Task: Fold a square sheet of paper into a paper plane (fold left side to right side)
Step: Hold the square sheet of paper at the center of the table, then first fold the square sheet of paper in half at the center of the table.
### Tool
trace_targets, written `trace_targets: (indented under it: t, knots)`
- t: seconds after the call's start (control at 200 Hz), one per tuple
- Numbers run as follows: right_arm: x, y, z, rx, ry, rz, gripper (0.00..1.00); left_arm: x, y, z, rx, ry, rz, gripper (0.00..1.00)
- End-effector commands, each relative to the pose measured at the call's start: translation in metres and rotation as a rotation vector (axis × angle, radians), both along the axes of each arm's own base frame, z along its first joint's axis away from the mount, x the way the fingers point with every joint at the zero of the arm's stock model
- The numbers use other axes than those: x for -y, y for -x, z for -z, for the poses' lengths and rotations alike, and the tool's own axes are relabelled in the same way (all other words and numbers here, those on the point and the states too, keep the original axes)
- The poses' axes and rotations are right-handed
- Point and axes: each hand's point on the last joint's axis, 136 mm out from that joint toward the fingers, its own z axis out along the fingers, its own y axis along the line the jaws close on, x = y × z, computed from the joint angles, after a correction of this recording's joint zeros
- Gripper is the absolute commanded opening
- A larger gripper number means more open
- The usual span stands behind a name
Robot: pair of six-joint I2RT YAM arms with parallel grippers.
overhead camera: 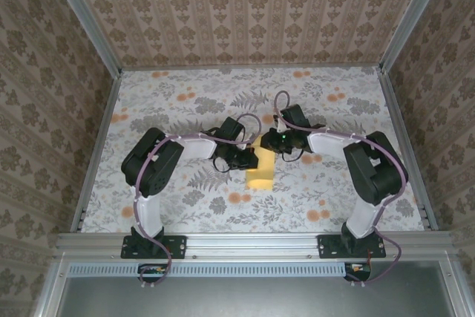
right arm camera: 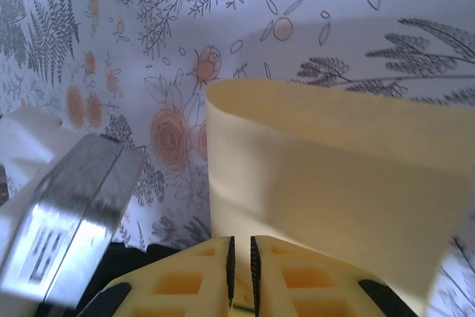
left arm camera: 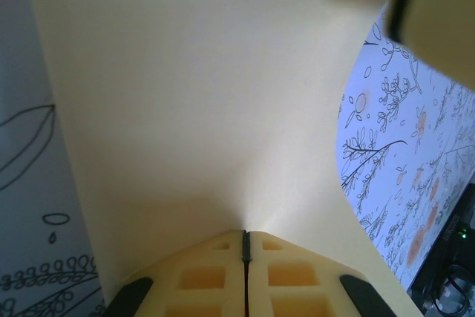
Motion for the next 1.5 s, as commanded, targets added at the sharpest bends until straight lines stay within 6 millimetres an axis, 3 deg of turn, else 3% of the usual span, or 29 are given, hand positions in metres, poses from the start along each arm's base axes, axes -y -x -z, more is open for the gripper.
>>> trace_targets:
  t: [0.0, 0.37, 0.59, 1.165, 1.365, 1.495]
  knots:
    - [-0.018, -0.011, -0.003, 0.011, -0.029, -0.031, 0.17, -0.014, 0.019, 0.024, -0.059, -0.109, 0.001, 0.07]
    - [0.003, -0.005, 0.051, -0.118, 0.150, -0.012, 0.16, -0.013, 0.022, 0.021, -0.053, -0.110, 0.024, 0.07]
    - [0.018, 0.000, 0.068, -0.177, 0.236, 0.007, 0.15, -0.016, 0.029, 0.015, -0.052, -0.099, 0.039, 0.08]
    - [0.024, 0.001, 0.077, -0.202, 0.249, 0.017, 0.13, -0.032, 0.093, 0.012, -0.100, -0.080, 0.093, 0.08]
    - [0.021, -0.001, 0.076, -0.193, 0.239, 0.008, 0.13, -0.036, 0.098, 0.001, -0.083, -0.053, 0.084, 0.08]
    - [0.018, -0.002, 0.075, -0.182, 0.224, -0.007, 0.13, -0.024, 0.087, -0.028, -0.048, 0.037, 0.099, 0.09]
